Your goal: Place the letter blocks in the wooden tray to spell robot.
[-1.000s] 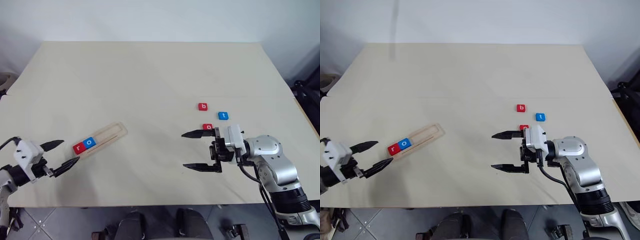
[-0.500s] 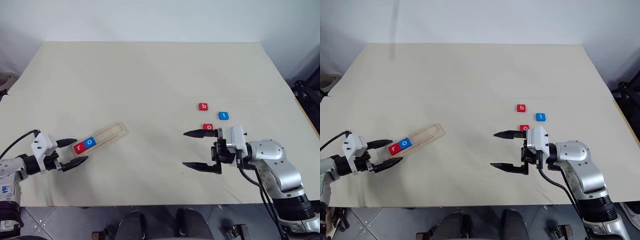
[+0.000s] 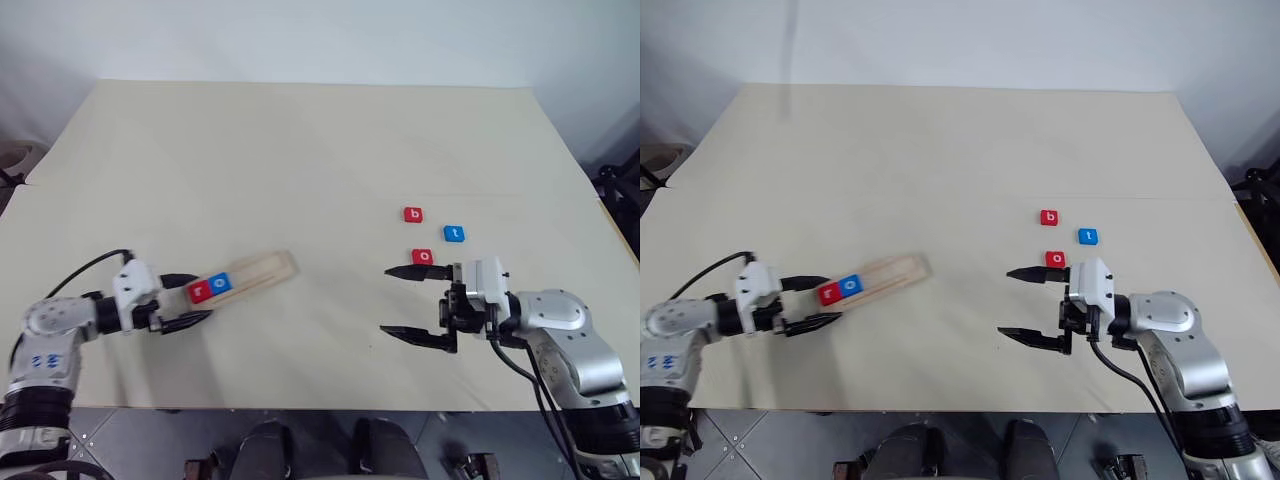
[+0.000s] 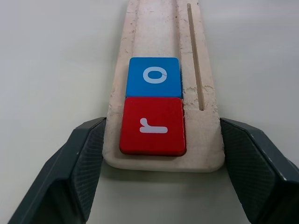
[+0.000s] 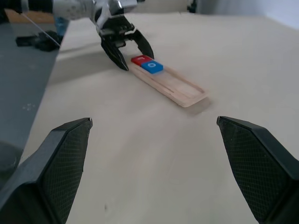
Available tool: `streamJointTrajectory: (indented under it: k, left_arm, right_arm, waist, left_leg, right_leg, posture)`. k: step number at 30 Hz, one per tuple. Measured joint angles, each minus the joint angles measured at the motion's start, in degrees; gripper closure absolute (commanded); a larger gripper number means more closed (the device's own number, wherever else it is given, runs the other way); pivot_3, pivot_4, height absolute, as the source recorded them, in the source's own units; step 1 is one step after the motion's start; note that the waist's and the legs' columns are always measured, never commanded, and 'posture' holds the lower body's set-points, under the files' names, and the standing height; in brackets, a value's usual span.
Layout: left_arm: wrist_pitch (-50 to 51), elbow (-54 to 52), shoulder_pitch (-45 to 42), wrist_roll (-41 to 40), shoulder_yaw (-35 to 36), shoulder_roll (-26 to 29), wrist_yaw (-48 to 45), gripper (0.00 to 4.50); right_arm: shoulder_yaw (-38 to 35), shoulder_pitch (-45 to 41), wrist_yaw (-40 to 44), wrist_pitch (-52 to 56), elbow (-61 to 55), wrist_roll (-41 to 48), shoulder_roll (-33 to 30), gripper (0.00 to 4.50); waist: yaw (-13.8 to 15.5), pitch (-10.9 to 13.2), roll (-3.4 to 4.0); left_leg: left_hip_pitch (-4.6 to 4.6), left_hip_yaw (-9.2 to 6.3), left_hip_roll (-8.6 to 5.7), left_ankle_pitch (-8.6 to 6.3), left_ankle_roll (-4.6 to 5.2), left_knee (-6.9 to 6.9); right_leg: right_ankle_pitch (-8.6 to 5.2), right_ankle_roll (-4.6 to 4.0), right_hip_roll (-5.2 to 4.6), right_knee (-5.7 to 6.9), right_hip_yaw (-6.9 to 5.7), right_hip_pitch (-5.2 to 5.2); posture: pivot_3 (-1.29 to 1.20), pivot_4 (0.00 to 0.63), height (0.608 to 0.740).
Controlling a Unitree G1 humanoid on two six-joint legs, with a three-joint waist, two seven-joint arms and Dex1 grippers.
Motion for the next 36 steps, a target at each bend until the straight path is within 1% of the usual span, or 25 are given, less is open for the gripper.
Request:
streamJointTrajectory:
  k: [4,7,10,14,20,24,26,27,33,36]
  left_arm:
    - [2.7,-3.8,-7.2,2.5,-6.5,-3.3,0.0,1.09]
    - [3.6,-3.7,-10.1,4.6,-10.1,-5.1,-0.2,1.09]
    - [3.2,-1.7,-13.6,6.4,-14.0,-7.7,-1.6,1.09]
    - [0.4,5.2,-18.1,9.4,-16.9,-10.4,-2.7,1.09]
    - [-0.9,8.2,-20.4,10.3,-18.0,-12.4,-3.9,1.09]
    - [-0.1,8.4,-20.4,10.3,-17.9,-13.0,-4.4,1.09]
    - [0.1,8.9,-20.4,10.2,-17.7,-13.3,-4.3,0.35]
    - [0.4,9.2,-20.5,10.0,-17.6,-13.4,-4.2,0.08]
    - [1.0,10.0,-19.8,8.5,-15.9,-13.6,-4.8,0.03]
    - [-0.6,9.9,-16.9,4.7,-11.7,-11.7,-6.2,0.03]
  right_arm:
    - [-4.7,6.6,-1.1,0.1,-2.3,0.1,-2.5,0.00]
    - [-8.1,11.8,-1.9,0.2,-4.0,0.3,-3.4,0.00]
    - [-12.2,18.3,-3.1,0.2,-6.4,0.6,-3.6,0.00]
    - [-17.5,26.1,-4.6,0.2,-9.8,0.9,-3.4,0.00]
    - [-20.7,31.6,-6.3,0.0,-11.7,1.3,-2.7,0.00]
    - [-21.5,32.5,-7.2,0.0,-12.7,1.5,-2.2,0.00]
    - [-21.7,32.9,-7.5,0.0,-12.7,1.7,-2.2,0.00]
    - [-21.7,33.0,-7.7,0.0,-12.8,1.8,-2.0,0.00]
    - [-22.5,34.1,-9.2,-0.2,-12.7,1.8,-0.7,0.00]
    - [-25.0,34.4,-10.5,-1.8,-11.1,1.7,1.1,0.00]
  waist:
    - [0.6,0.0,-0.01]
    - [0.6,0.0,0.00]
    - [0.8,0.0,0.00]
    - [0.8,0.0,-0.01]
    - [0.7,0.0,-0.01]
    - [0.7,0.0,-0.01]
    - [0.7,0.0,-0.01]
    - [0.7,0.0,-0.01]
    - [0.7,0.0,-0.01]
    - [0.4,0.0,-0.01]
  left_leg:
    - [-0.02,-0.01,0.01,0.00,-0.01,0.05]
    - [-0.01,0.02,0.03,0.00,-0.01,0.05]
    - [-0.03,-0.01,0.04,0.01,-0.02,0.05]
    - [-0.02,-0.03,0.03,0.01,-0.02,0.07]
    - [-0.01,-0.04,0.05,0.01,-0.02,0.07]
    - [0.00,-0.07,0.05,0.01,-0.02,0.11]
    - [0.00,-0.07,0.05,0.01,-0.02,0.11]
    - [0.00,-0.08,0.05,0.01,-0.02,0.12]
    - [-0.01,-0.09,0.05,0.01,-0.02,0.15]
    - [0.00,-0.09,0.09,0.01,-0.02,0.14]
  right_leg:
    - [0.00,0.00,0.06,-0.03,0.01,0.02]
    - [0.00,0.01,0.12,-0.07,0.04,0.01]
    - [0.00,0.01,0.17,-0.11,0.04,0.04]
    - [0.01,0.02,0.18,-0.16,0.04,0.08]
    - [0.01,0.02,0.19,-0.16,0.05,0.09]
    - [0.01,0.02,0.19,-0.15,0.05,0.11]
    - [0.01,0.02,0.19,-0.15,0.05,0.11]
    - [0.01,0.02,0.19,-0.15,0.05,0.12]
    - [0.01,0.02,0.18,-0.13,0.05,0.12]
    - [0.01,0.02,0.20,-0.12,0.05,0.10]
  posture:
    - [0.00,0.150,0.740]
    - [0.00,0.150,0.740]
    - [0.00,0.150,0.740]
    - [0.00,0.150,0.740]
    - [0.00,0.150,0.740]
    - [0.00,0.150,0.740]
    - [0.00,0.150,0.740]
    - [0.00,0.150,0.740]
    - [0.00,0.150,0.740]
    - [0.00,0.150,0.740]
